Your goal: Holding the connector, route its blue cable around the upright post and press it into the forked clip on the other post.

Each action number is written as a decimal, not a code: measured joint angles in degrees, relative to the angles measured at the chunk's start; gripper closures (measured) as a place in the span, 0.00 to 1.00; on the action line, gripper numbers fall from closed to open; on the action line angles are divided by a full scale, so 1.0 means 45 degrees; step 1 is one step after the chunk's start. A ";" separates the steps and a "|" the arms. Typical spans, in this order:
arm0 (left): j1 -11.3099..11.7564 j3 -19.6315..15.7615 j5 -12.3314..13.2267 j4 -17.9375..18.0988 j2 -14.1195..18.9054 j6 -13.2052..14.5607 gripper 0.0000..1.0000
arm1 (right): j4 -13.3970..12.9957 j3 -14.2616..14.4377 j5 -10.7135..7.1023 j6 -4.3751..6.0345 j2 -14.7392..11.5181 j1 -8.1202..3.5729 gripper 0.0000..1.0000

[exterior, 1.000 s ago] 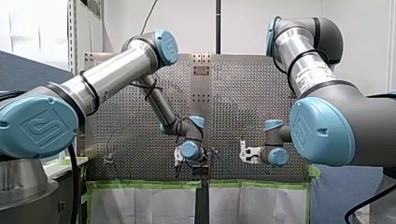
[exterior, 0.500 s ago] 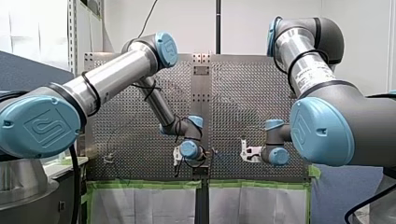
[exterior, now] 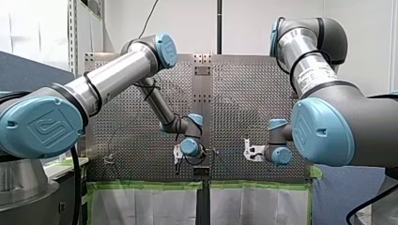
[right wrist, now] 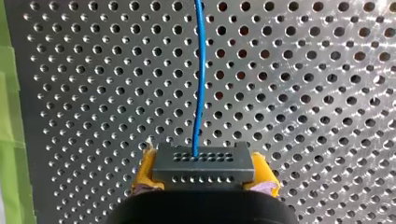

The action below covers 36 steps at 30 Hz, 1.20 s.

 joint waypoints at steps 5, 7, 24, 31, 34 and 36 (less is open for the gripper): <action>0.0064 0.0018 0.0000 -0.0057 0.0001 -0.0032 1.00 | -0.0007 -0.0050 0.0000 0.0011 0.0001 -0.0065 0.98; 0.0083 0.0021 0.0000 -0.0073 0.0001 -0.0036 1.00 | -0.0014 -0.0063 0.0001 0.0012 0.0003 -0.0076 0.98; -0.0197 0.0009 -0.0010 -0.0689 0.0001 0.0307 0.15 | 0.0010 -0.0091 -0.0184 0.0014 0.0010 -0.0071 0.98; -0.0419 0.0007 0.0267 -0.1151 0.0020 0.0340 0.13 | 0.0055 -0.0090 -0.0192 0.0013 0.0008 -0.0050 0.98; -0.0542 -0.0005 0.0493 -0.1212 0.0083 0.0335 0.13 | 0.0077 -0.0090 -0.0193 0.0013 0.0011 -0.0049 0.98; -0.0655 -0.0018 0.0576 -0.1228 0.0158 0.0334 0.10 | 0.0101 -0.0087 -0.0193 0.0014 0.0012 -0.0048 0.98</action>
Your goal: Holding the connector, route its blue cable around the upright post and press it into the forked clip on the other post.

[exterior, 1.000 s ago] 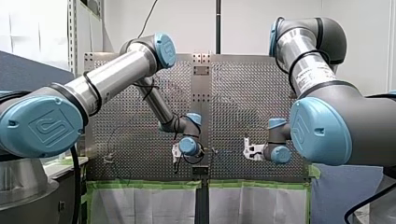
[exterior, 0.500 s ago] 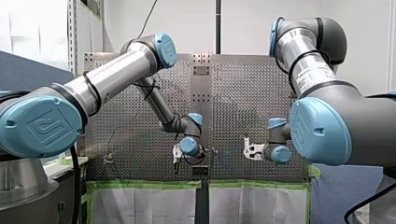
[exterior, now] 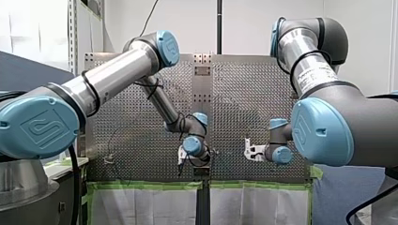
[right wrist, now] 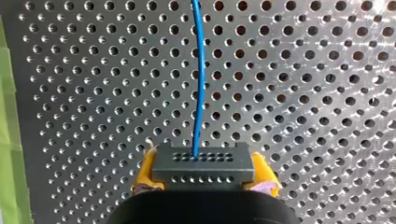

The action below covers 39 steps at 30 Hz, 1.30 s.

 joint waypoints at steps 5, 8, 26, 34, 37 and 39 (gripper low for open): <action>-0.0247 -0.0020 0.0010 -0.0009 0.0092 0.0005 0.10 | 0.0043 -0.0005 -0.0004 0.0000 0.0000 0.0000 0.98; -0.0341 -0.0115 -0.0014 -0.0007 0.0138 0.0013 0.10 | 0.0055 -0.0001 -0.0016 0.0000 0.0001 0.0000 0.98; -0.0503 -0.0823 -0.0052 0.0215 0.0561 0.0035 0.07 | 0.0143 -0.0008 -0.0058 -0.0001 0.0002 0.0007 0.98; -0.0599 -0.1256 -0.0055 0.0508 0.0579 0.0038 0.07 | 0.0148 -0.0001 -0.0064 0.0000 0.0002 0.0002 0.98; -0.0639 -0.1406 -0.0063 0.0610 0.0594 0.0038 0.07 | 0.0172 0.0000 -0.0073 -0.0001 0.0002 0.0002 0.98; -0.0676 -0.1511 -0.0065 0.0714 0.0639 0.0038 0.07 | 0.0189 0.0001 -0.0075 0.0000 0.0002 0.0001 0.98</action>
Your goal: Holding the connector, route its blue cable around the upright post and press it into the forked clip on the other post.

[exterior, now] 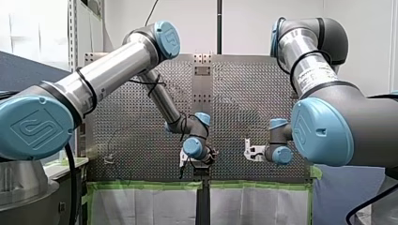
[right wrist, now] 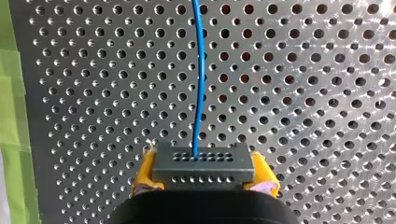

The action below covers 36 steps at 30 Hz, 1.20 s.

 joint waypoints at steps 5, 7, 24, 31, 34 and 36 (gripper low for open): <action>-0.0062 -0.0171 -0.0052 0.0267 0.0243 -0.0021 0.07 | 0.0011 0.0000 0.0000 -0.0001 0.0000 0.0000 0.98; -0.0085 -0.0191 -0.0079 0.0294 0.0357 -0.0030 0.07 | 0.0012 -0.0003 0.0002 0.0000 0.0000 0.0000 0.98; -0.0233 -0.0219 -0.0294 0.0219 0.0458 -0.0119 0.07 | 0.0015 -0.0005 -0.0041 0.0000 0.0001 0.0000 0.98; -0.0247 -0.0220 -0.0332 0.0212 0.0457 -0.0171 0.07 | 0.0032 -0.0010 -0.0045 0.0000 0.0000 0.0000 0.98; -0.0250 -0.0222 -0.0334 0.0176 0.0456 -0.0174 0.07 | 0.0050 -0.0012 -0.0051 0.0000 0.0006 0.0000 0.98; -0.0262 -0.0266 -0.0341 0.0143 0.0465 -0.0169 0.07 | 0.0062 -0.0009 -0.0063 -0.0001 0.0013 0.0000 0.98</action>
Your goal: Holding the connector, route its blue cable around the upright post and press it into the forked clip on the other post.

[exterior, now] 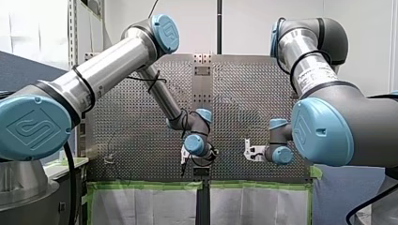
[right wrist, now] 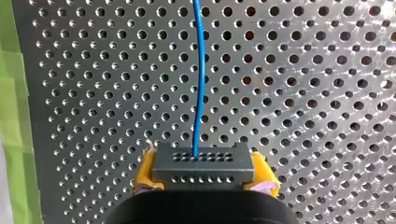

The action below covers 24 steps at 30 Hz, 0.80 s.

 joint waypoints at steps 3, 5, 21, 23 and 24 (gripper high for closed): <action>-0.0028 -0.0172 -0.0061 0.0000 0.0061 0.0022 0.07 | 0.0011 0.0003 -0.0010 0.0001 0.0004 0.0001 0.98; -0.0070 -0.0326 -0.0093 0.0065 0.0161 0.0026 0.07 | 0.0027 0.0003 -0.0013 0.0000 0.0004 0.0000 0.98; -0.0230 -0.2057 -0.0734 0.1707 0.1838 -0.0207 0.07 | 0.0069 0.0004 0.0003 0.0000 0.0028 0.0000 0.98; -0.0198 -0.2250 -0.0880 0.1898 0.2035 -0.0322 0.07 | 0.0069 0.0005 0.0013 0.0000 0.0035 0.0000 0.98; -0.0176 -0.2376 -0.0960 0.2009 0.2158 -0.0401 0.07 | 0.0068 0.0003 0.0014 0.0001 0.0034 0.0000 0.98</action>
